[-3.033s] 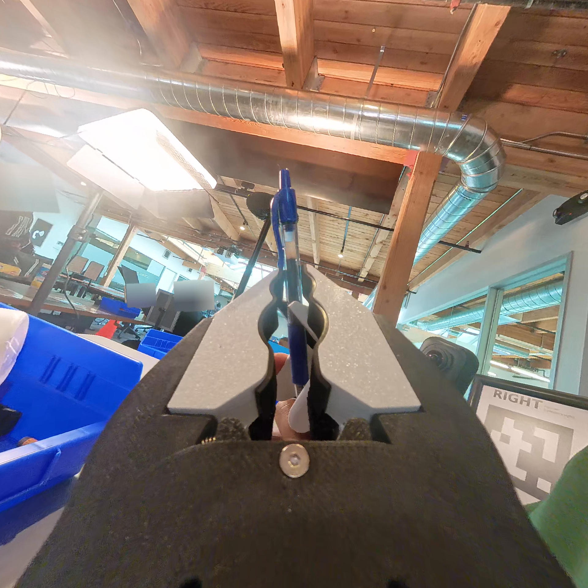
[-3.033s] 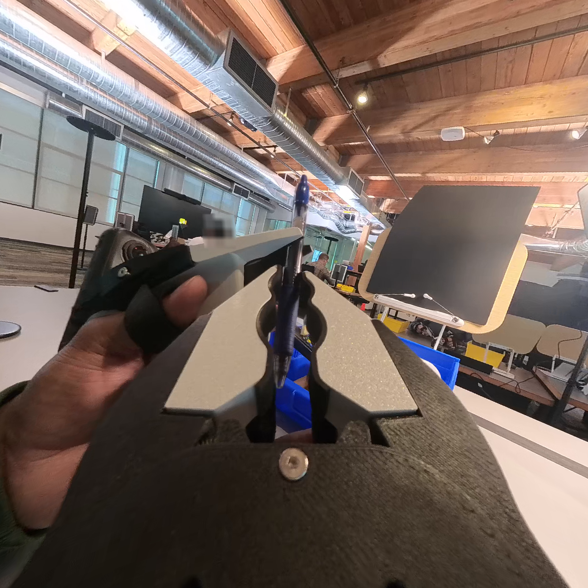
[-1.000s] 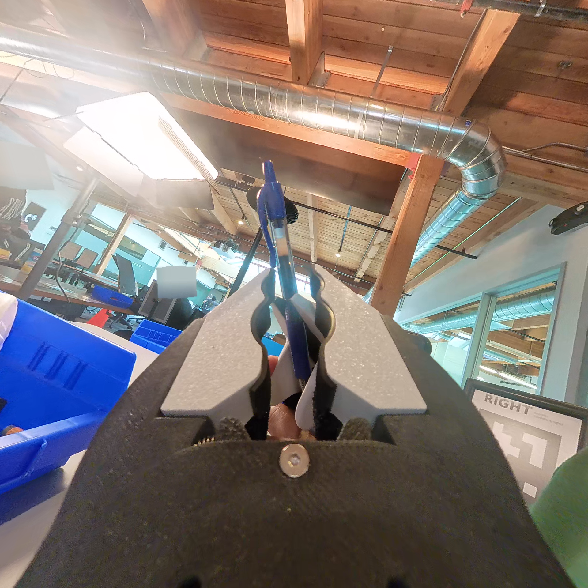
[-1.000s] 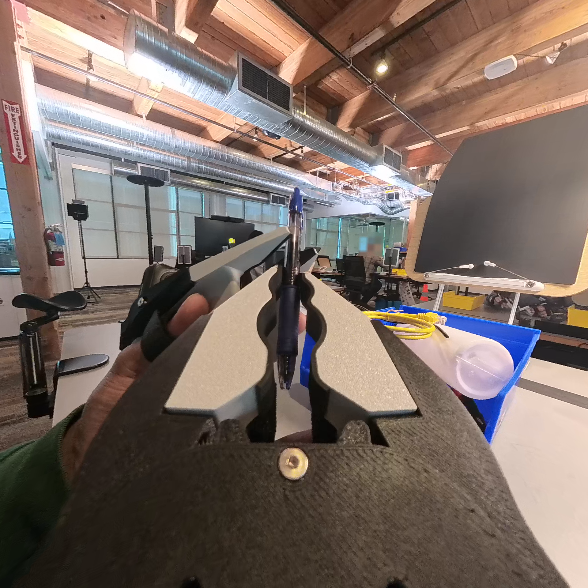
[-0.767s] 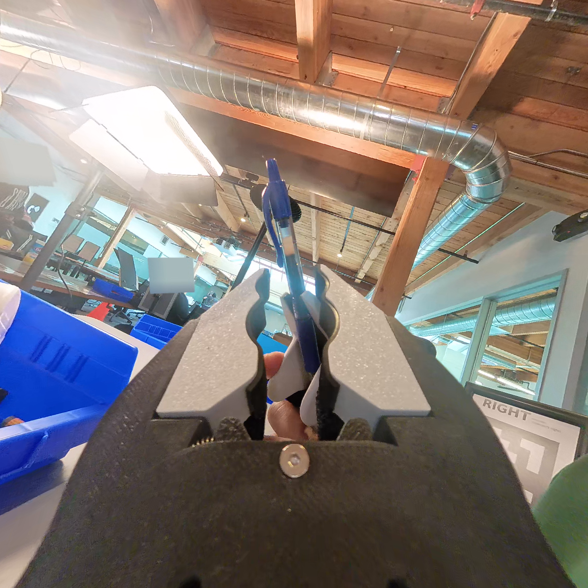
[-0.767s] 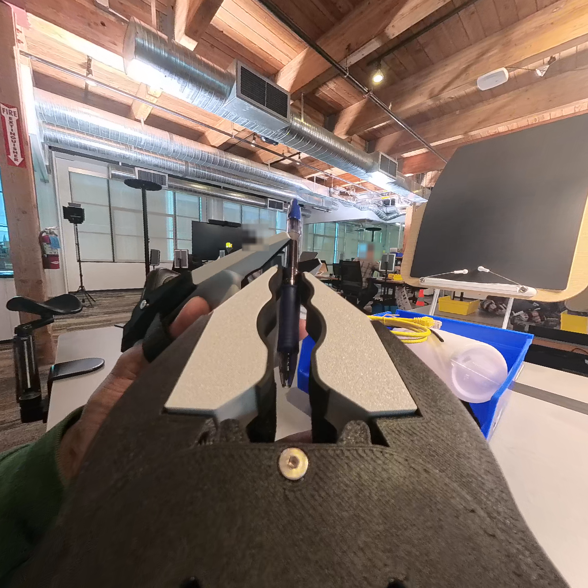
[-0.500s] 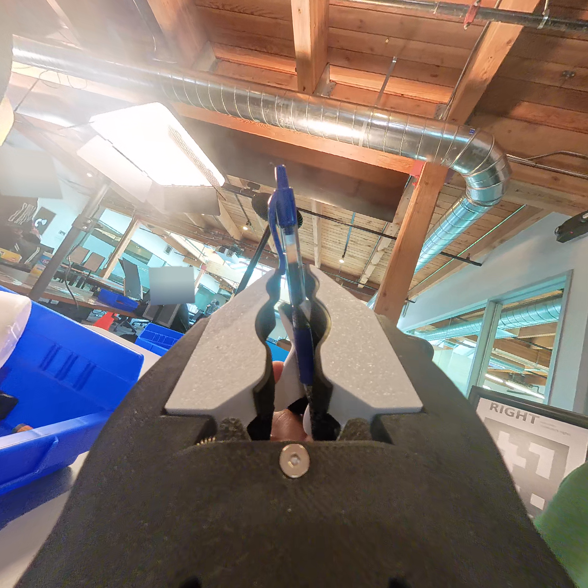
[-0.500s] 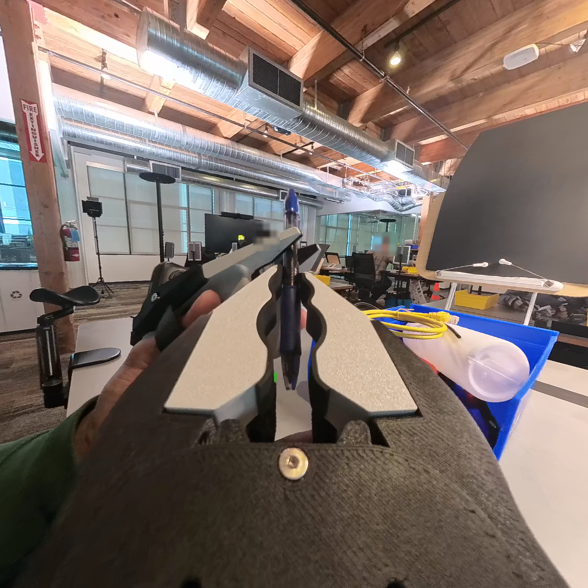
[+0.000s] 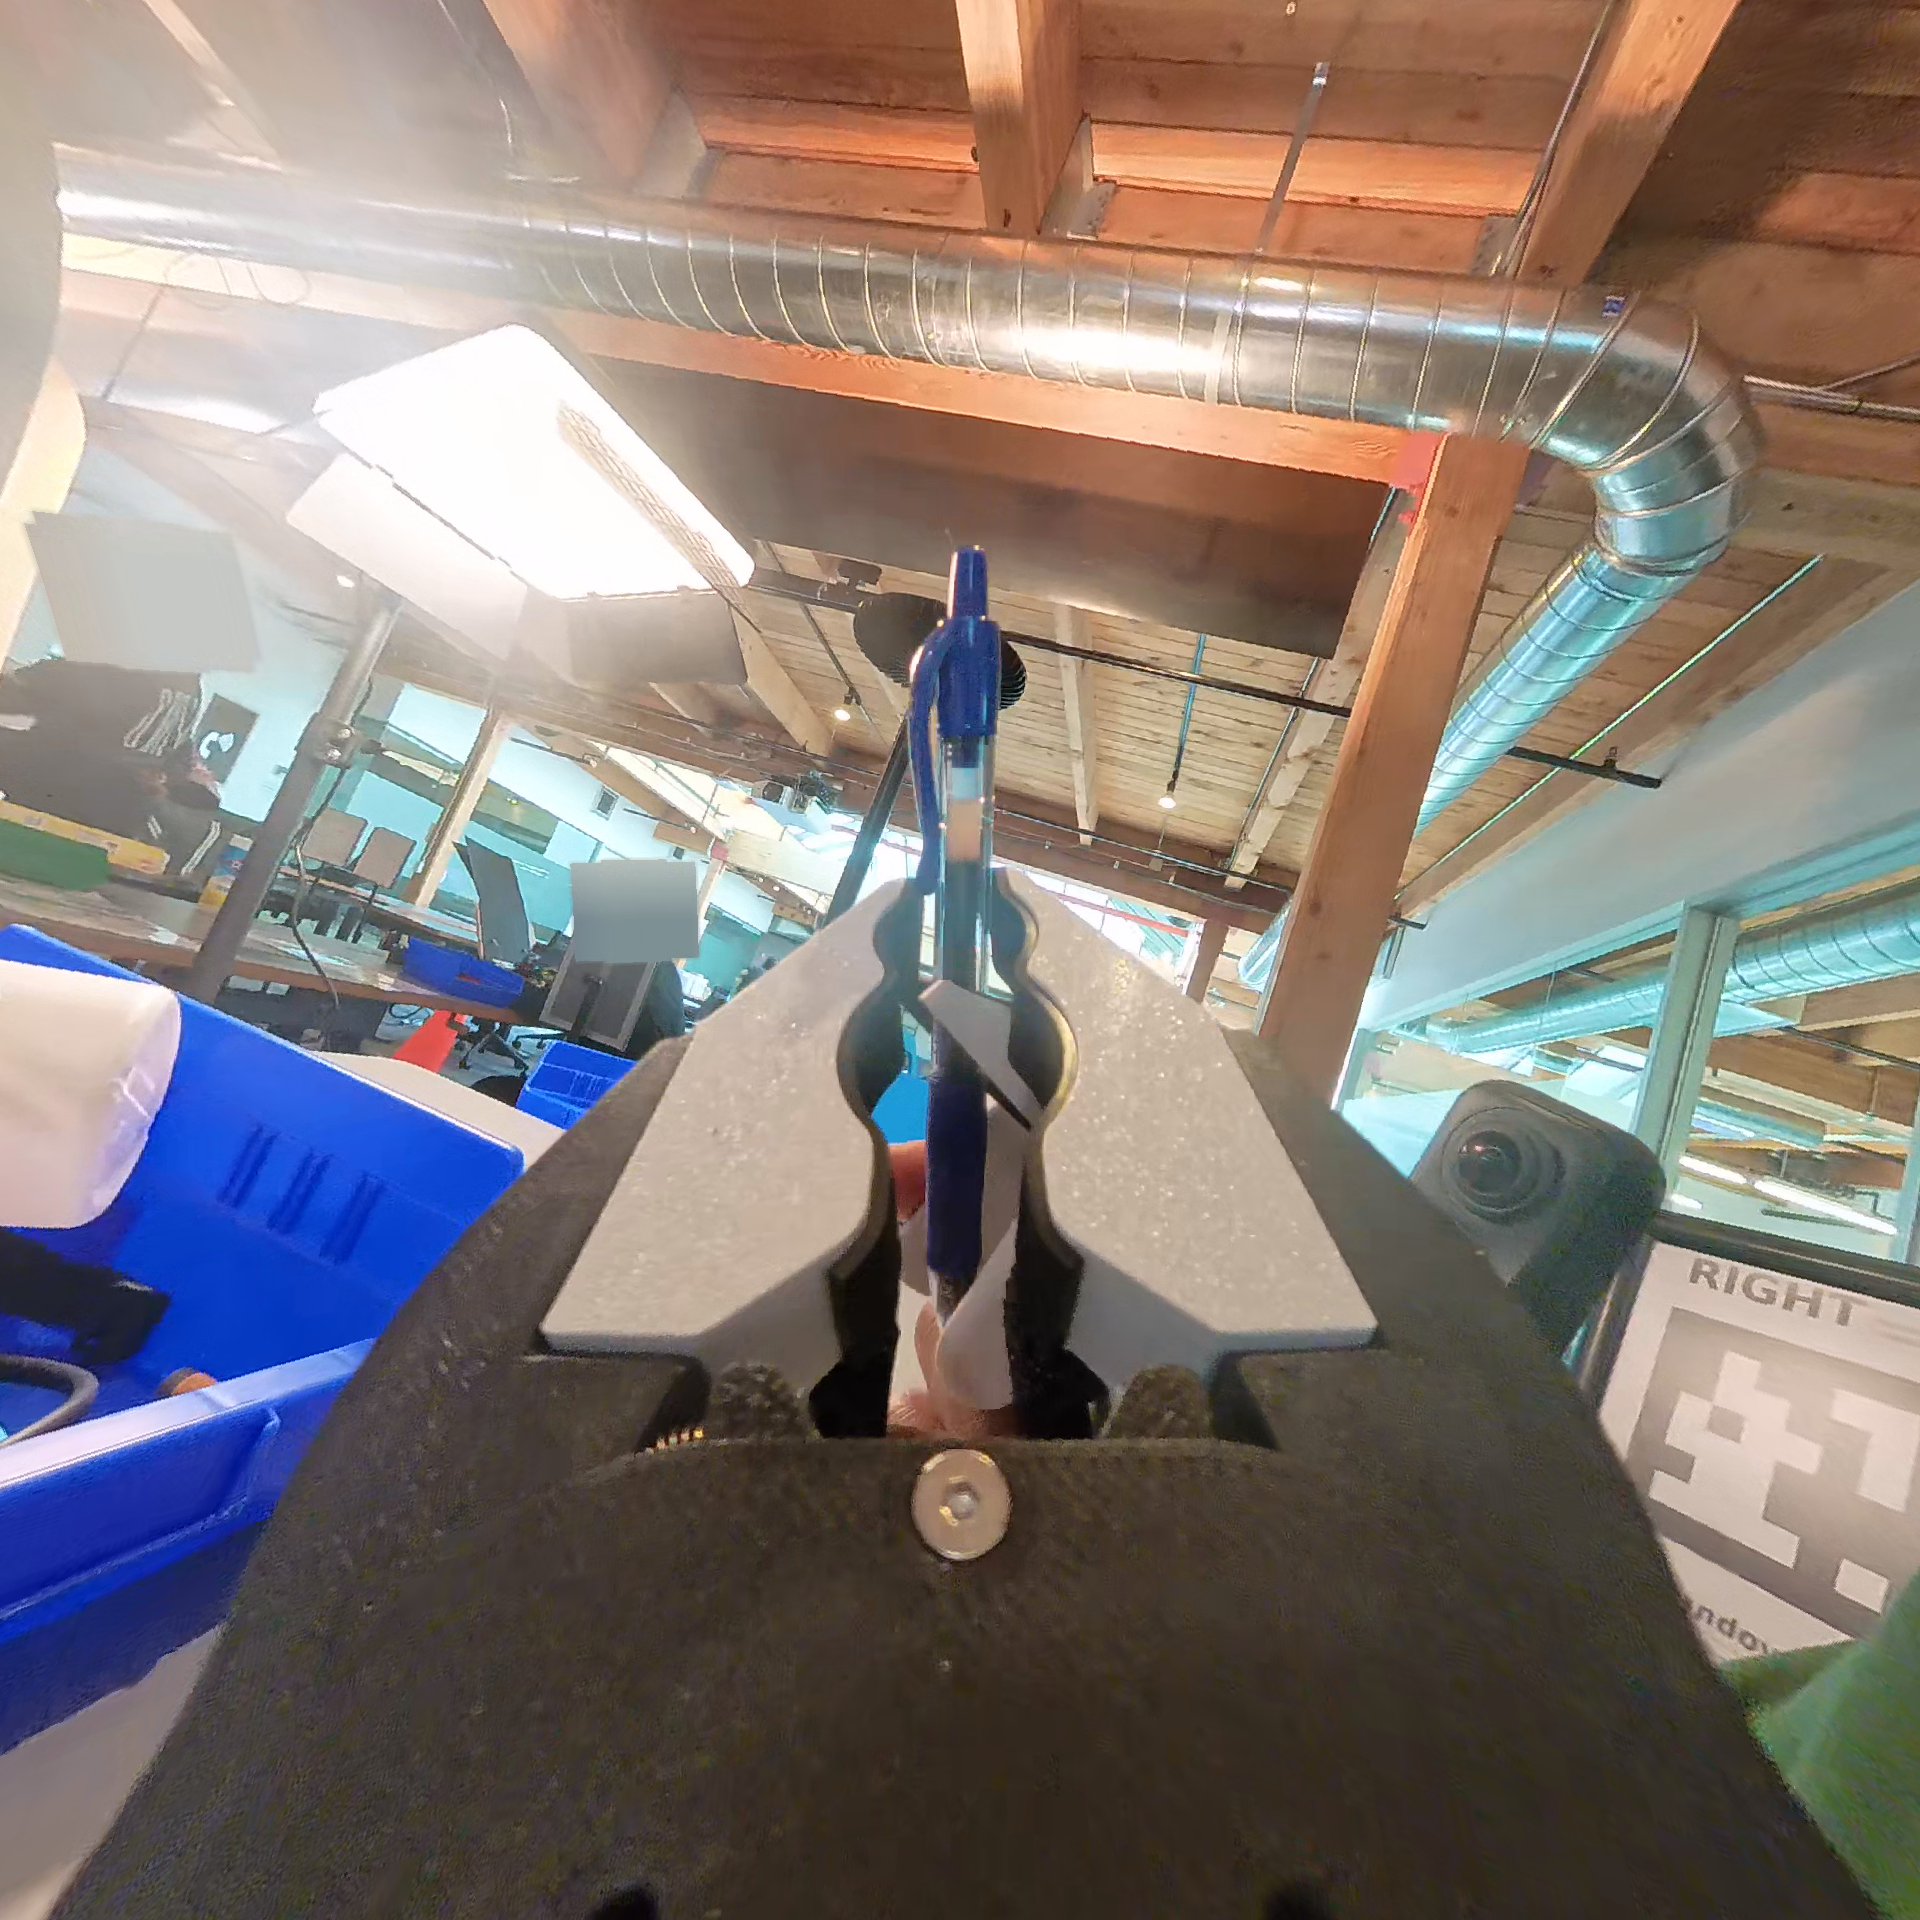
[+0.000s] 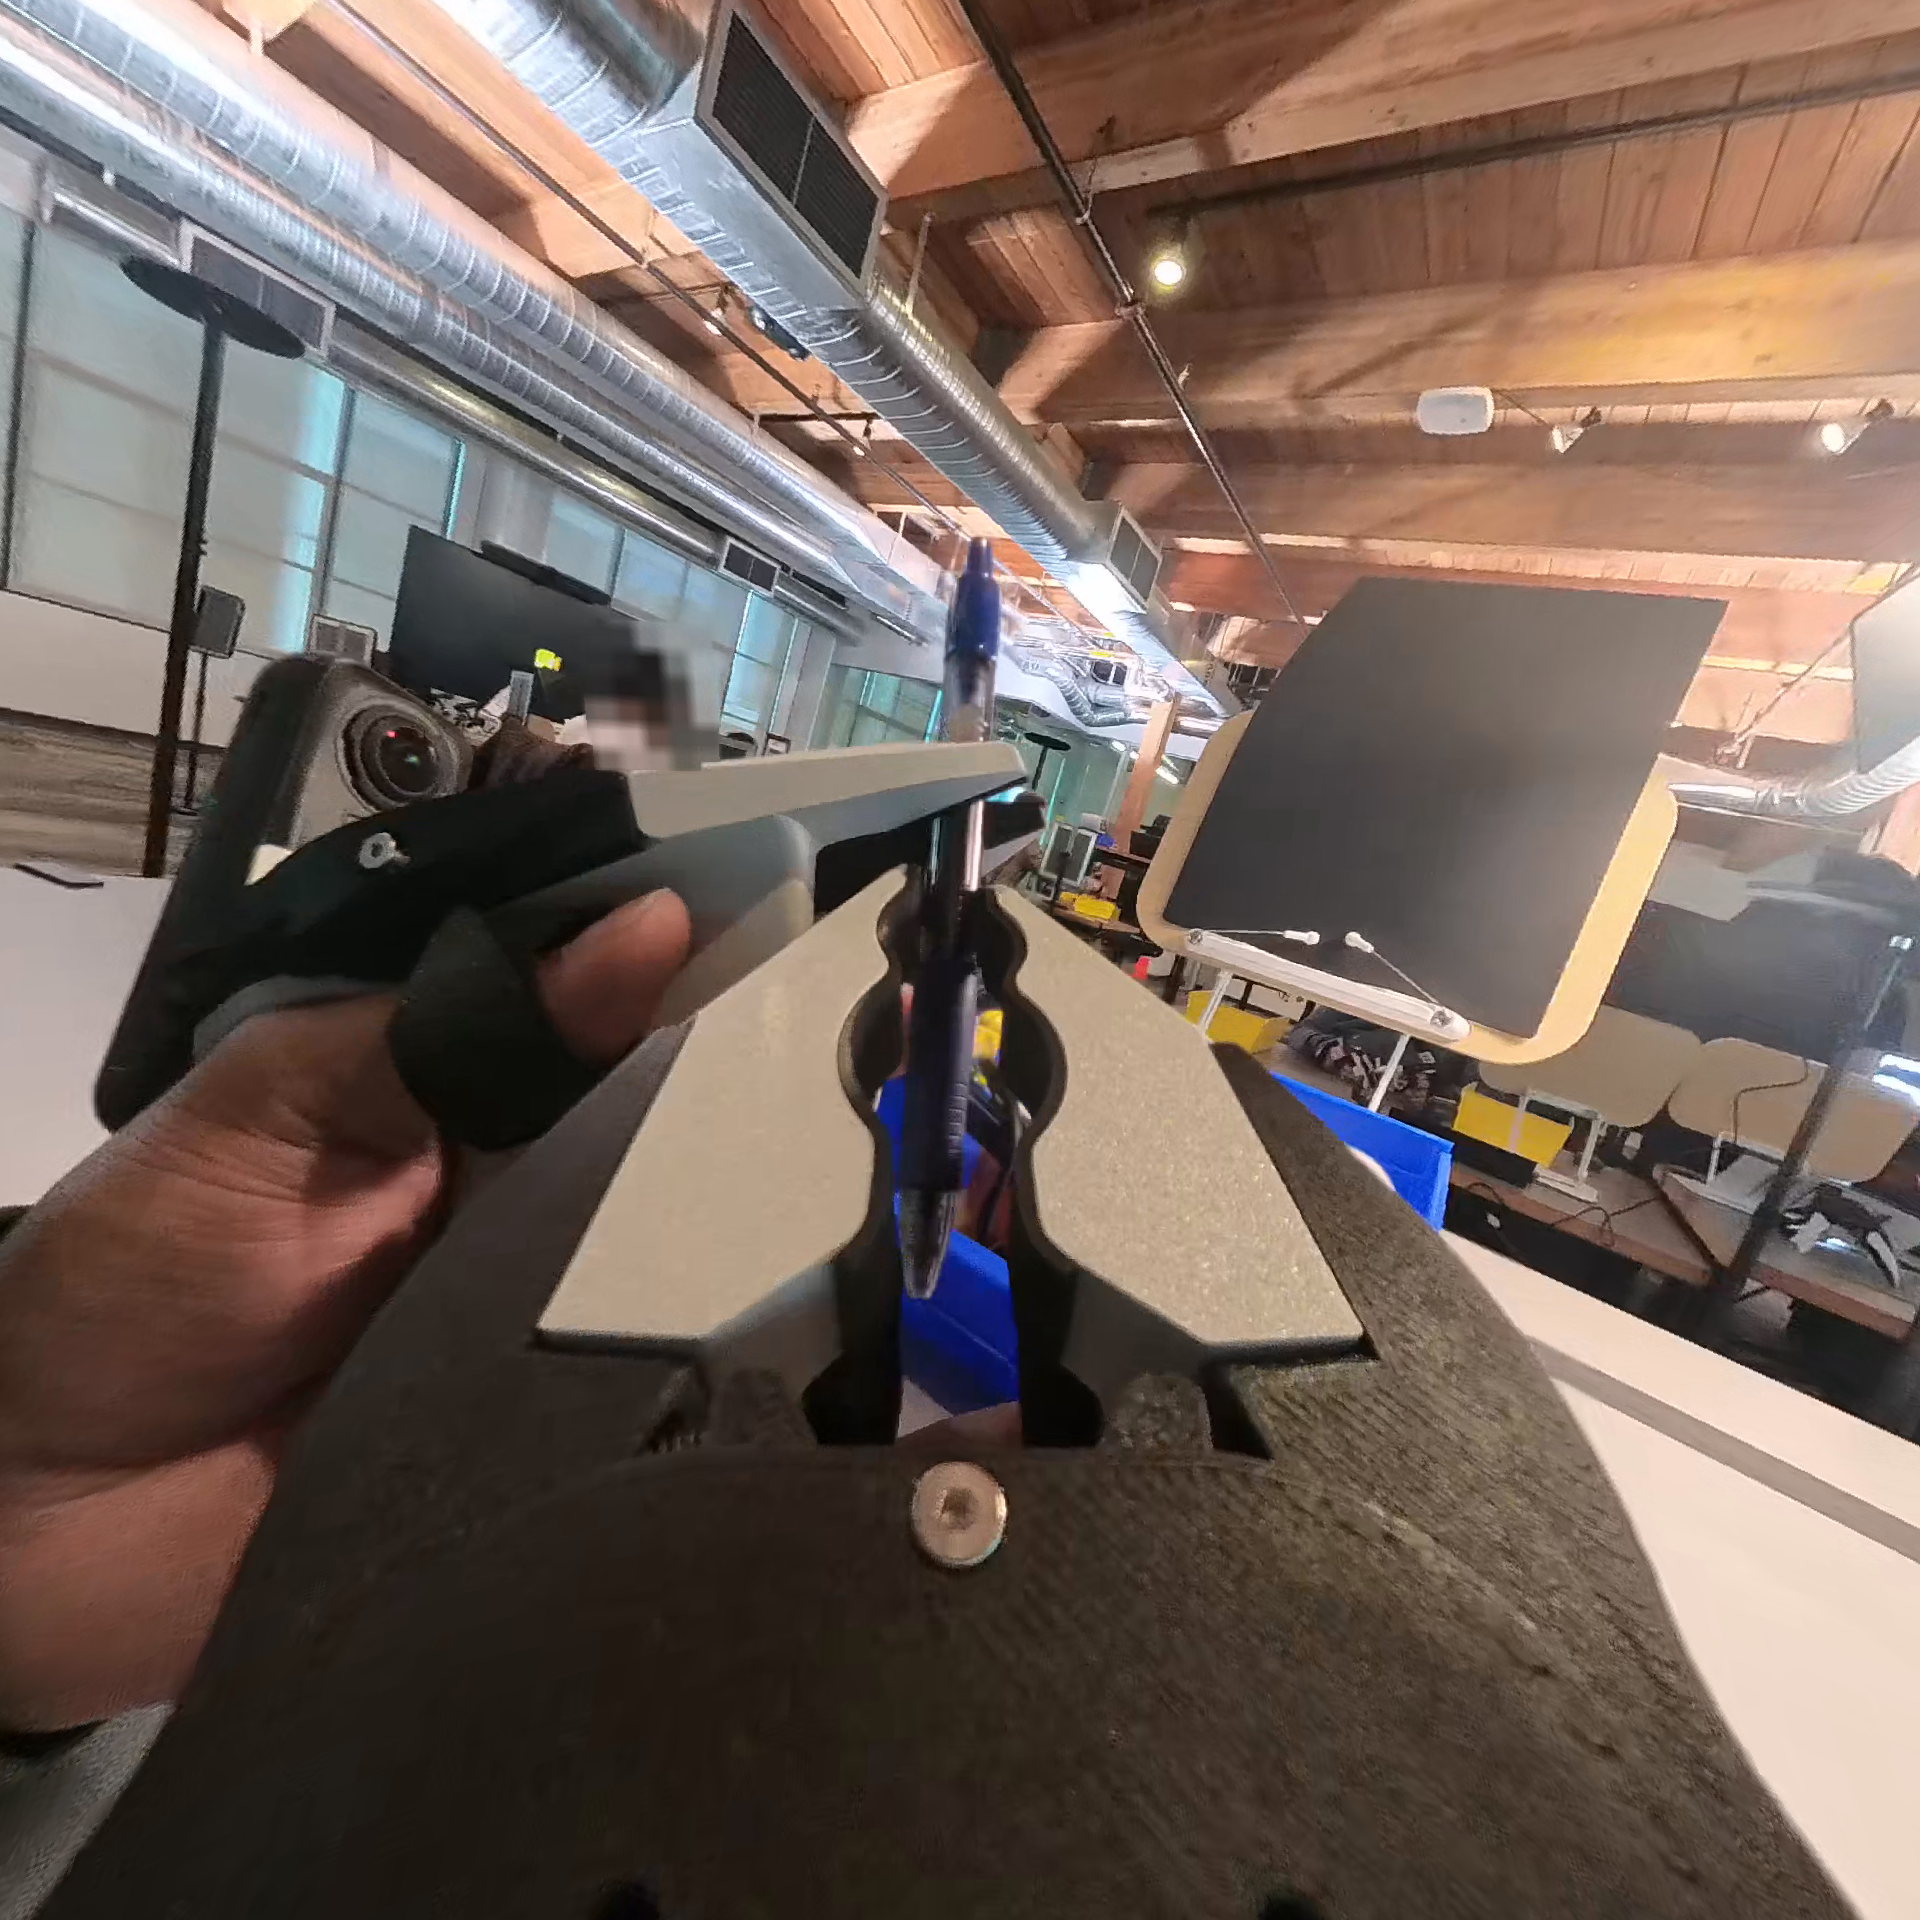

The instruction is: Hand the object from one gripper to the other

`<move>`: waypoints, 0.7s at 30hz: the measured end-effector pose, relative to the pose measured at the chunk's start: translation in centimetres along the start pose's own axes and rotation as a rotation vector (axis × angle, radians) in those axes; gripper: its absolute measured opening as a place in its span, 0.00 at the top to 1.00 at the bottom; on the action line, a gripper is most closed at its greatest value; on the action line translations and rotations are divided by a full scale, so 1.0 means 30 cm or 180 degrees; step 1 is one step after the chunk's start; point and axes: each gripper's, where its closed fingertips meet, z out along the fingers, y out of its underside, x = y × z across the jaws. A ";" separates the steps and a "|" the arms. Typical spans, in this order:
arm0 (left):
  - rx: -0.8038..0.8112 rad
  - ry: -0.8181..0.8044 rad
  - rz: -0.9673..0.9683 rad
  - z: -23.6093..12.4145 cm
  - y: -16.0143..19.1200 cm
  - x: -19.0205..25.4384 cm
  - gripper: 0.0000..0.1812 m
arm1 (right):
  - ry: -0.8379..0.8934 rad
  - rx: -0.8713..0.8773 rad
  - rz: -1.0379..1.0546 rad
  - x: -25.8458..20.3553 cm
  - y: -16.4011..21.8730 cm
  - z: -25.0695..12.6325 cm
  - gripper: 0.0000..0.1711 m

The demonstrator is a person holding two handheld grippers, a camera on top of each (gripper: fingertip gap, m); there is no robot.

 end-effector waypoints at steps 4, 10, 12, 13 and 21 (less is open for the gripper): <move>0.0051 -0.0072 -0.0064 -0.003 -0.006 -0.016 0.93 | -0.0066 -0.0068 0.0129 0.000 0.013 0.003 0.94; 0.0199 -0.0077 -0.0108 -0.014 -0.032 -0.023 0.92 | -0.0082 -0.0115 0.0040 -0.009 0.021 0.005 0.94; 0.0157 -0.0065 -0.0071 -0.013 -0.027 -0.019 0.92 | -0.0056 -0.0082 0.0047 -0.005 0.016 0.004 0.93; 0.0121 -0.0057 -0.0040 -0.010 -0.021 -0.016 0.92 | -0.0038 -0.0070 0.0052 -0.002 0.014 0.003 0.91; -0.0009 -0.0015 -0.0051 0.005 0.008 -0.005 0.92 | 0.0013 -0.0045 0.0059 0.010 0.008 0.000 0.94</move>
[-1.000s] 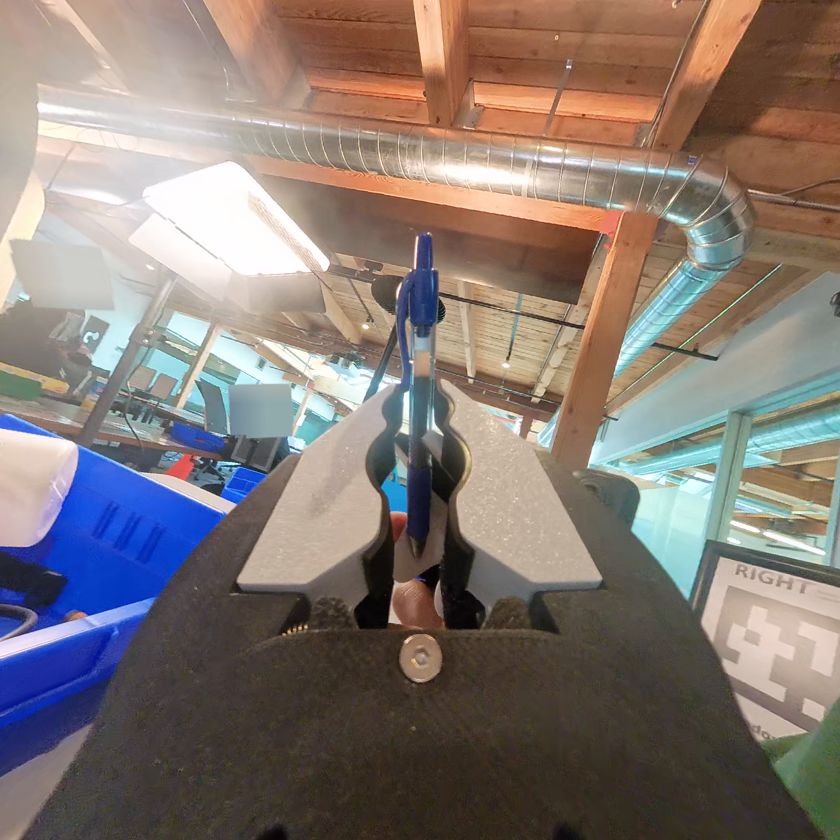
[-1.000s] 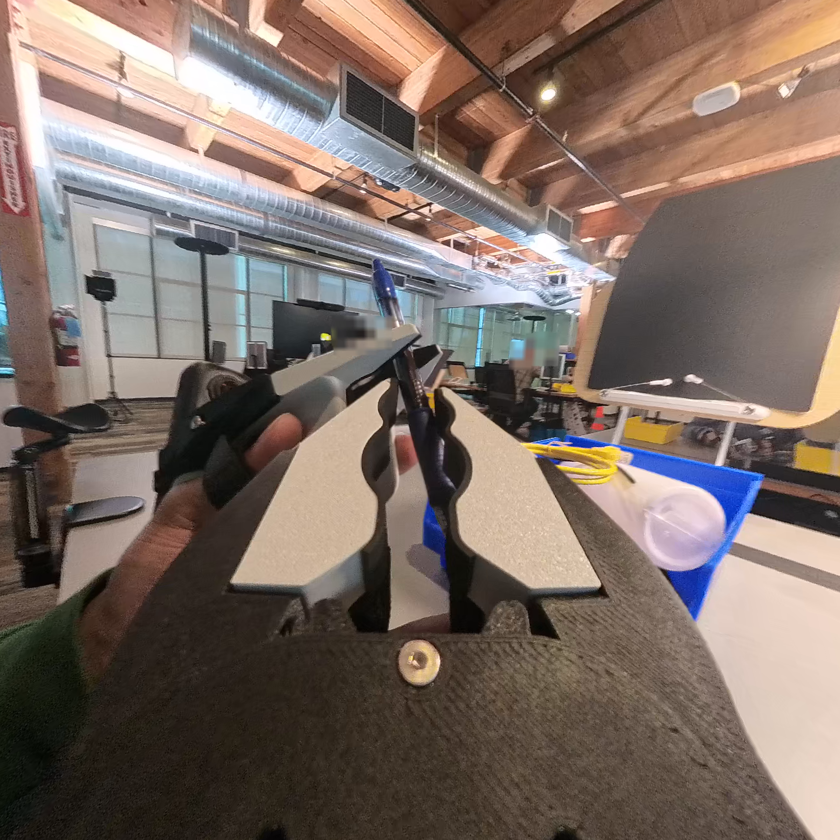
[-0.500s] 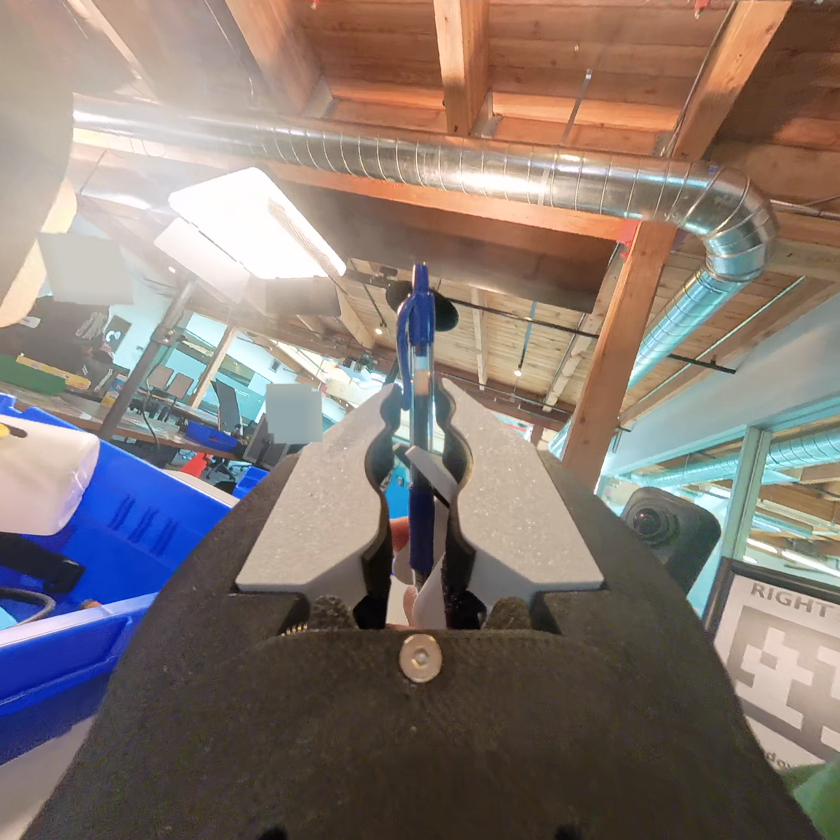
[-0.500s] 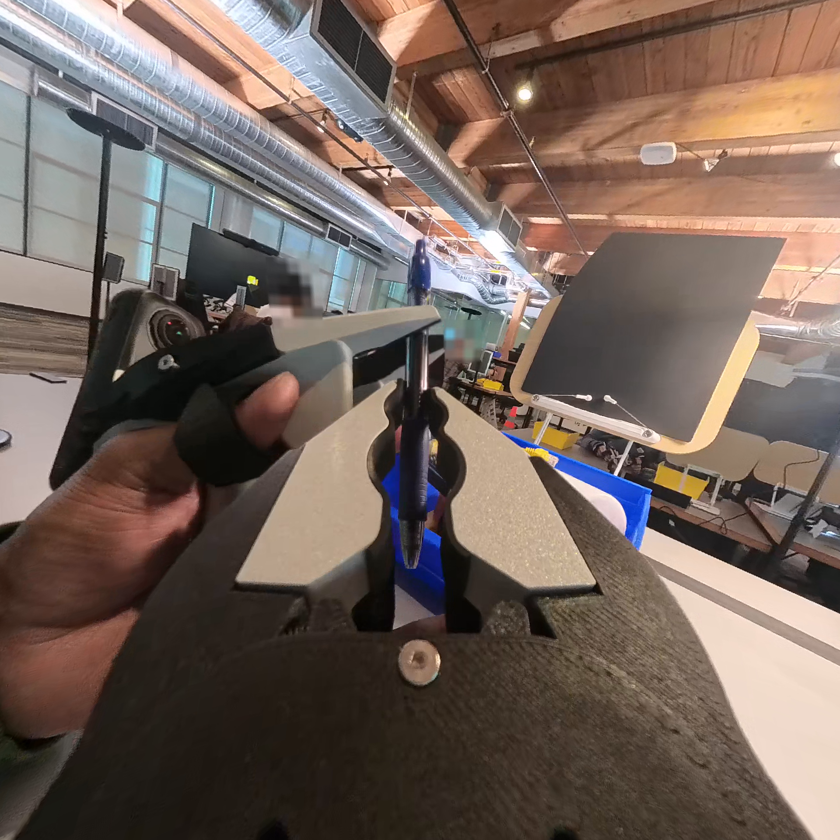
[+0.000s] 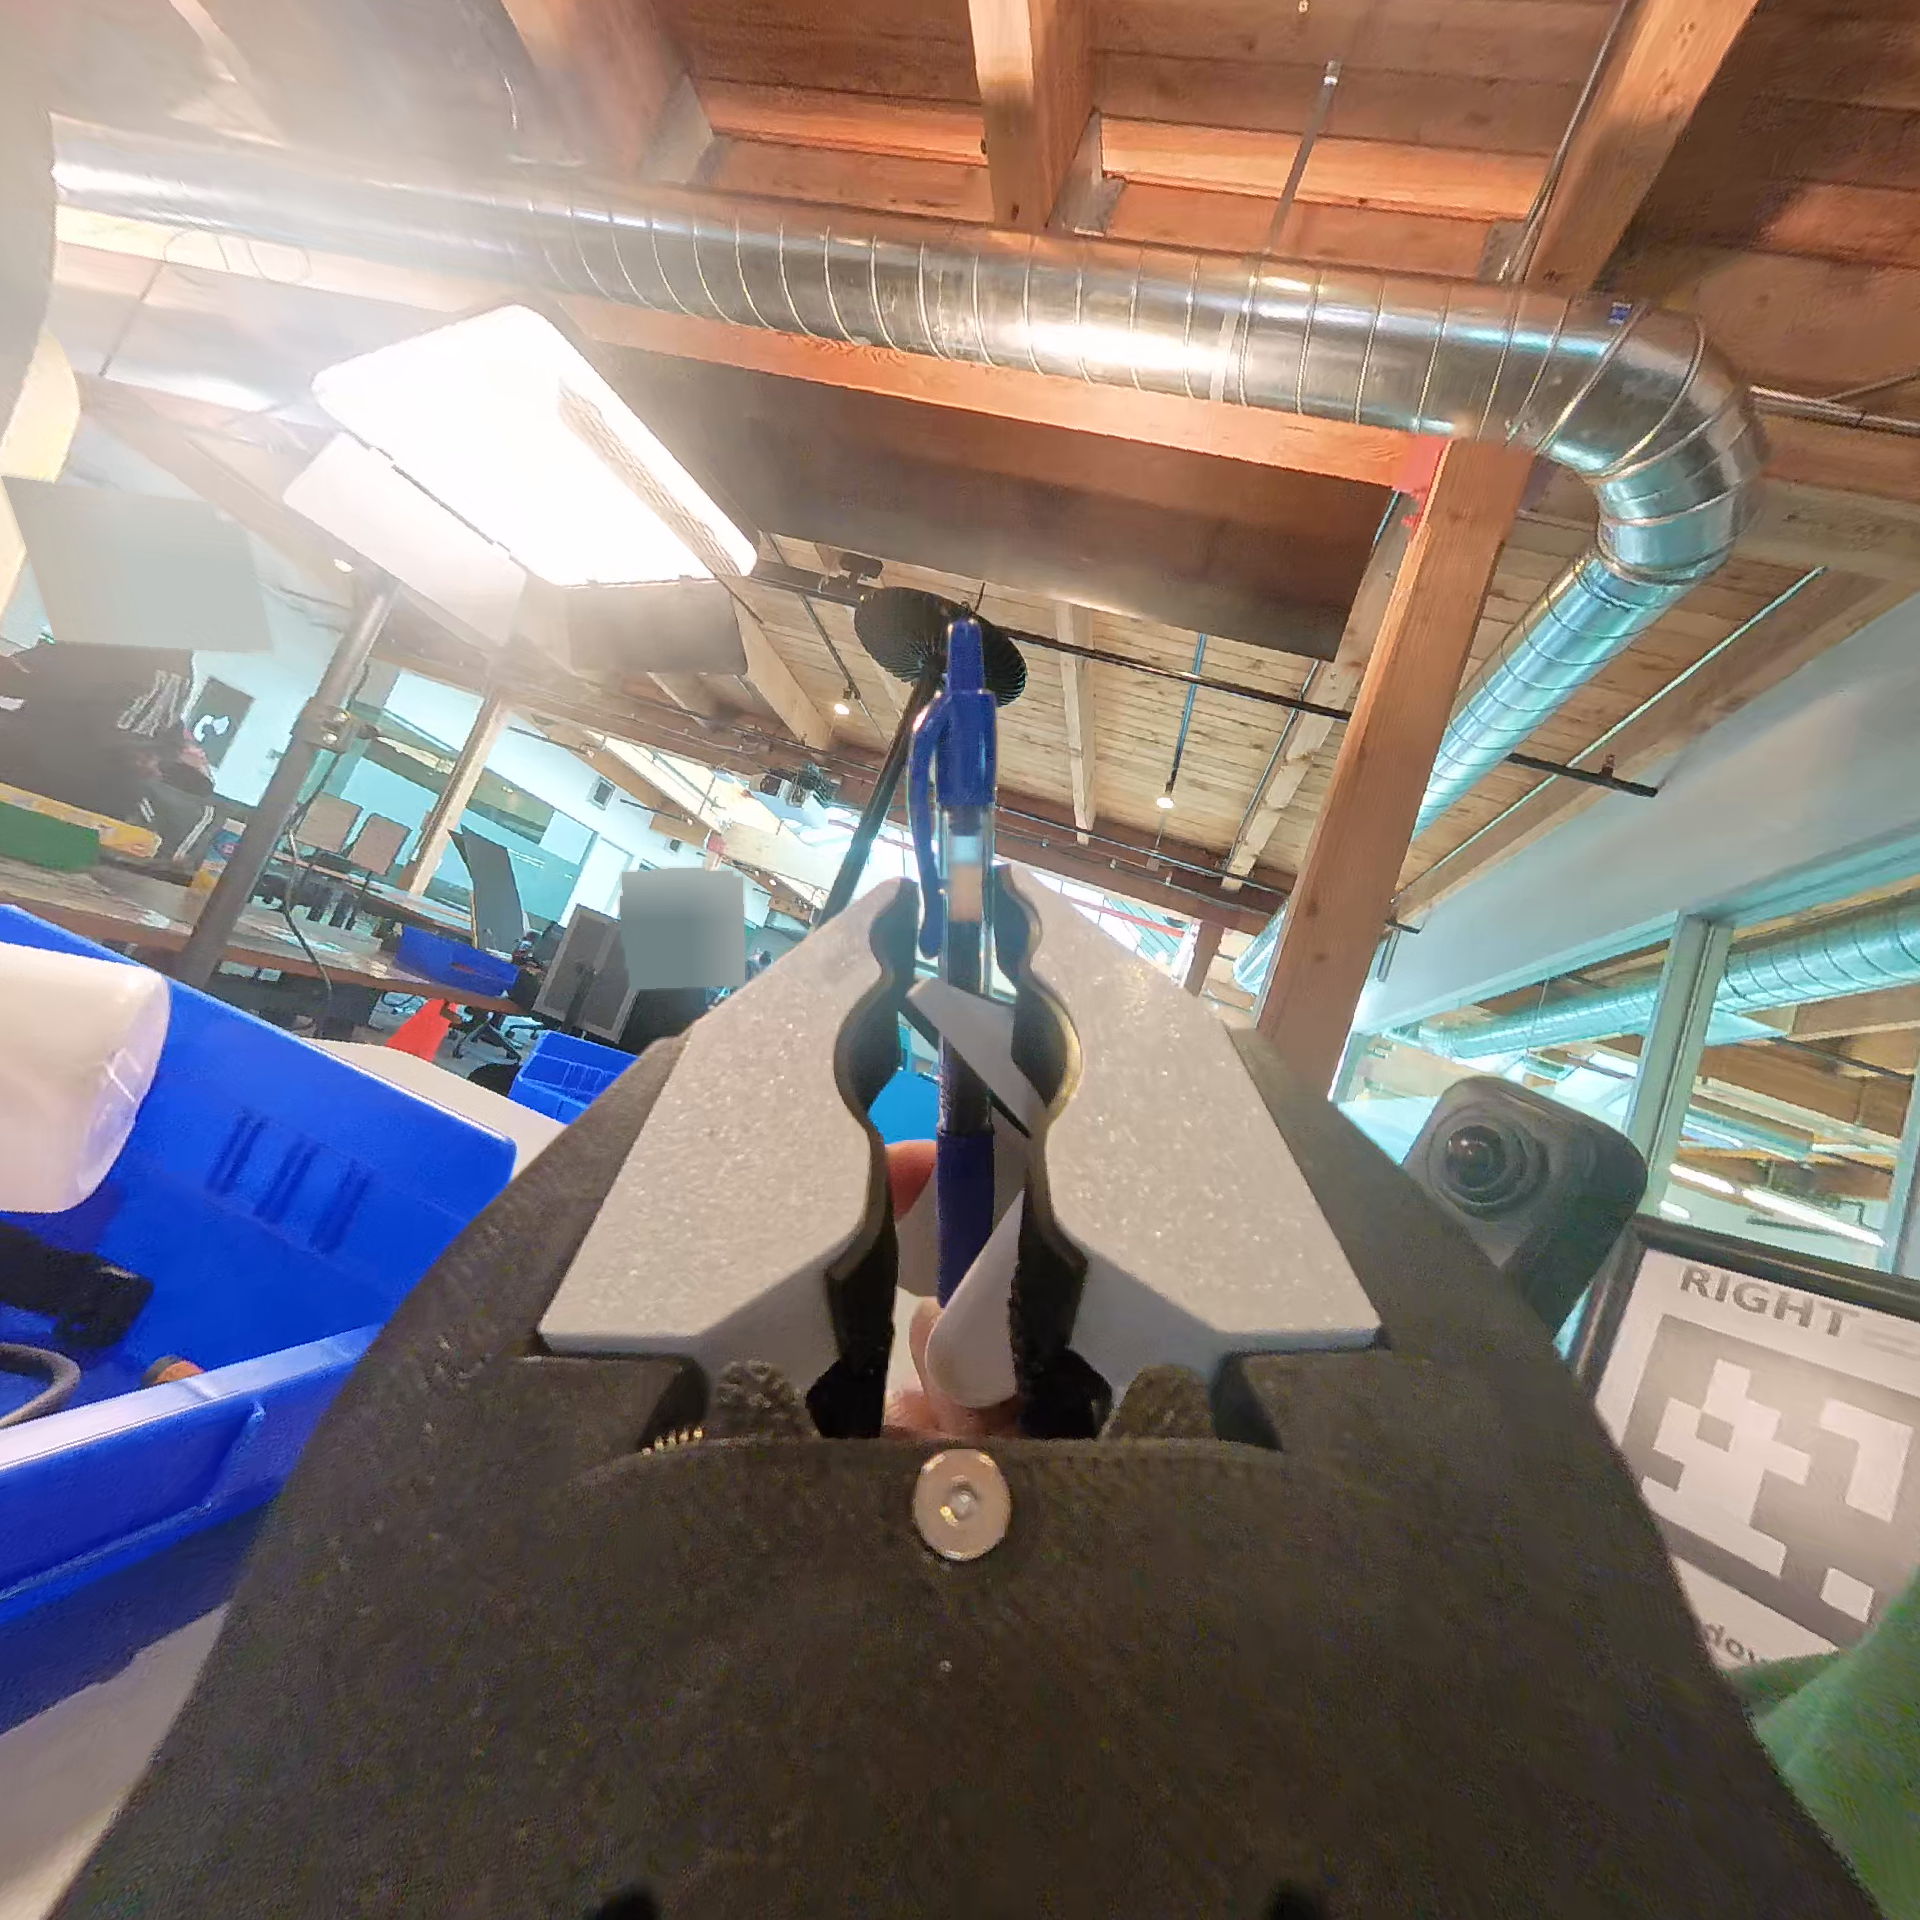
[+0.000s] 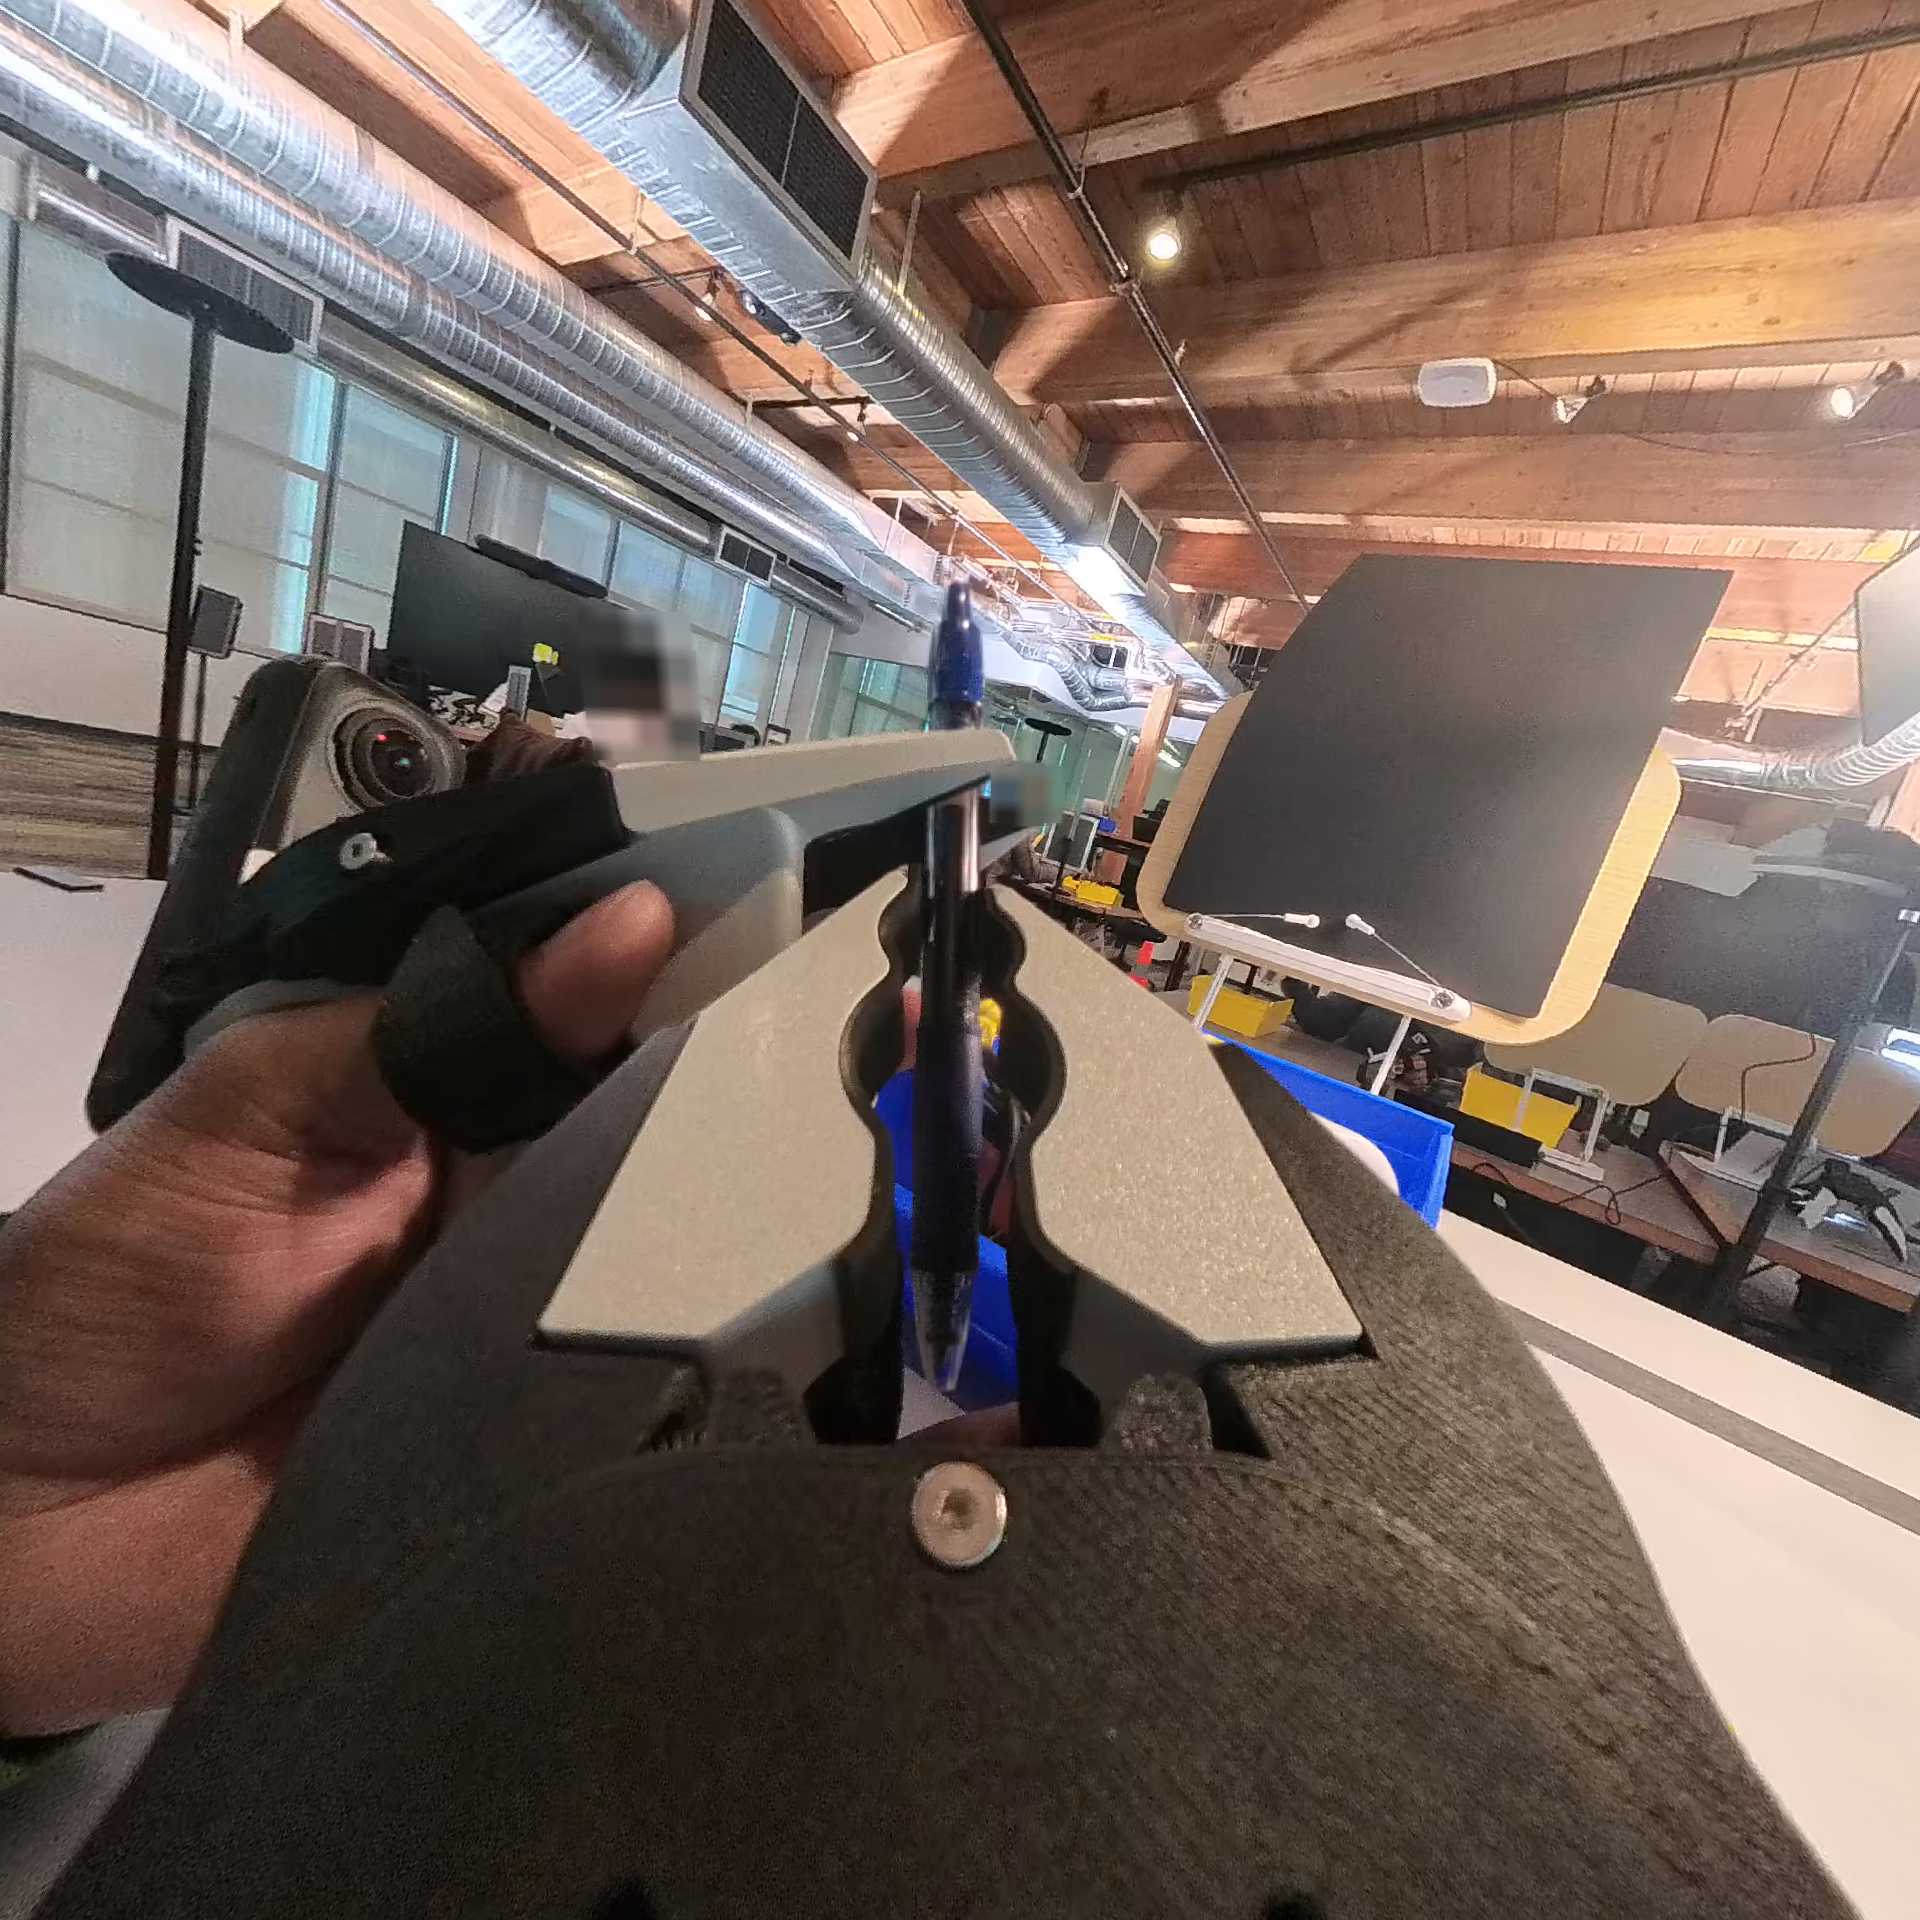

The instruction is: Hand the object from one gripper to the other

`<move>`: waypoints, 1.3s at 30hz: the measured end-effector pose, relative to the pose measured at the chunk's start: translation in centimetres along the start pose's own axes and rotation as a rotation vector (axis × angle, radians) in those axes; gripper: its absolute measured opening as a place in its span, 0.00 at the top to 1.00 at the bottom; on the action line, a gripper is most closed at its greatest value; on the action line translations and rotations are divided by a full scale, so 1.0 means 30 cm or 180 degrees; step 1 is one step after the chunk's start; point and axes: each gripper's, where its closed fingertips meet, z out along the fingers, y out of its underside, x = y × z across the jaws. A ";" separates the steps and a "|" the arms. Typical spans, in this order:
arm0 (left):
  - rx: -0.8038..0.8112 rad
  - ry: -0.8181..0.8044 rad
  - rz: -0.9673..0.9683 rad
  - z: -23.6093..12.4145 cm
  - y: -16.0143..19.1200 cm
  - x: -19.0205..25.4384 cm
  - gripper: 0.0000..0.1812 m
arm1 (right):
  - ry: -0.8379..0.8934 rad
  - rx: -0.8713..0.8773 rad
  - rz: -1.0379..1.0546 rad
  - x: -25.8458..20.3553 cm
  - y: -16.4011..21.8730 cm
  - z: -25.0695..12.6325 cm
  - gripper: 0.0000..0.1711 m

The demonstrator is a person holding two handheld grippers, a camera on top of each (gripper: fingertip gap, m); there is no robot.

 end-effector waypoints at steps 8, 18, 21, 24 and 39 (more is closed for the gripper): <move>0.0004 -0.0015 0.0076 -0.003 -0.004 0.000 0.93 | 0.0008 0.0042 -0.0050 -0.004 -0.008 -0.001 0.93; 0.0040 -0.0072 0.0088 -0.004 -0.009 -0.007 0.92 | 0.0002 -0.0007 -0.0041 -0.003 0.001 0.003 0.94; -0.0014 -0.0037 0.0061 0.000 0.001 -0.003 0.92 | 0.0017 0.0026 -0.0032 -0.001 -0.004 0.001 0.94; -0.0020 -0.0069 0.0093 0.001 0.003 -0.005 0.92 | 0.0023 0.0020 -0.0023 0.002 -0.003 0.001 0.94; 0.0007 -0.0101 0.0040 0.000 0.000 -0.014 0.90 | 0.0015 0.0015 -0.0018 0.000 -0.003 0.002 0.94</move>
